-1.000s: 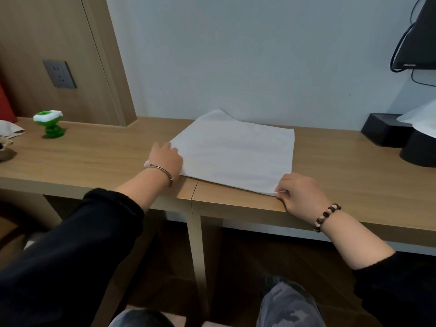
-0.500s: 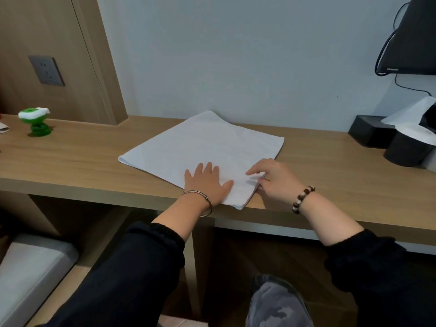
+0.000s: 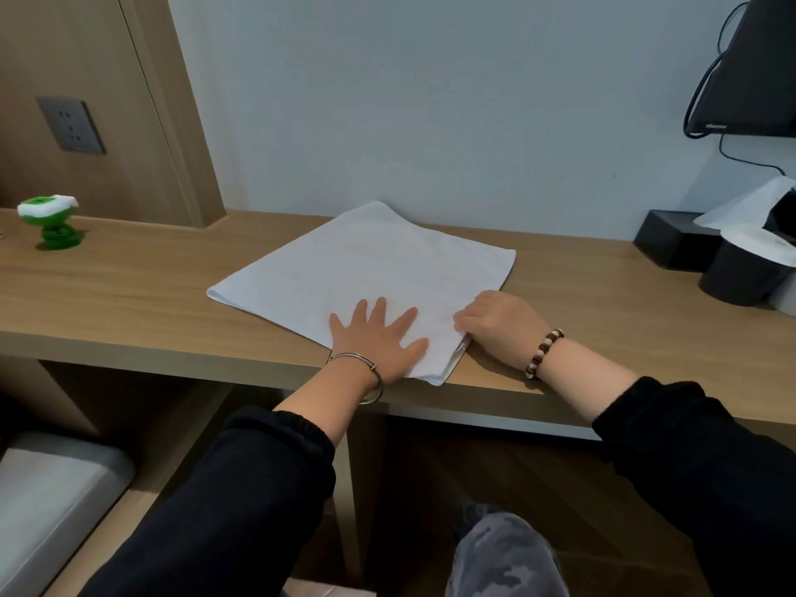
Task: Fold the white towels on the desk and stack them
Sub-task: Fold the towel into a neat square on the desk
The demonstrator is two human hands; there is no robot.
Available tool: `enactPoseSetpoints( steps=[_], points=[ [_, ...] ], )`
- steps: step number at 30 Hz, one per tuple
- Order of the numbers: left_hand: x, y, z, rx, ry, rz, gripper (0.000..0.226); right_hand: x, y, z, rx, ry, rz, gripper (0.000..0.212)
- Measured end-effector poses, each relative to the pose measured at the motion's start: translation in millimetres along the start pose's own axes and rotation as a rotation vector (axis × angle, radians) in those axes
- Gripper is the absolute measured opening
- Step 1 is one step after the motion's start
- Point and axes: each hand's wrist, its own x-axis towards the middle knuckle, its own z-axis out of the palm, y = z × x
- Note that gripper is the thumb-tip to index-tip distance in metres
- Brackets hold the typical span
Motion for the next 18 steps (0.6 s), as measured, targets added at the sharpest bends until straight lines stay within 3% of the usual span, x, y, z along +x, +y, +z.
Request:
enactPoseSetpoints(
  steps=[3,9,14,18],
  points=[
    [0,-2,0,-0.005,-0.006,0.028,0.058,7,9,9,-0.07,-0.149,0.065,0.011],
    [0,-6,-2,-0.034,-0.03,0.069,0.053,17,36,12,0.086,-0.326,0.466,0.035],
    [9,-38,-17,-0.108,-0.116,0.078,0.047,19,13,4,0.057,-0.336,0.465,0.034],
    [18,-55,-37,-0.213,-0.082,-0.059,0.037,21,-25,-7,-0.036,-0.281,0.323,0.034]
  ],
)
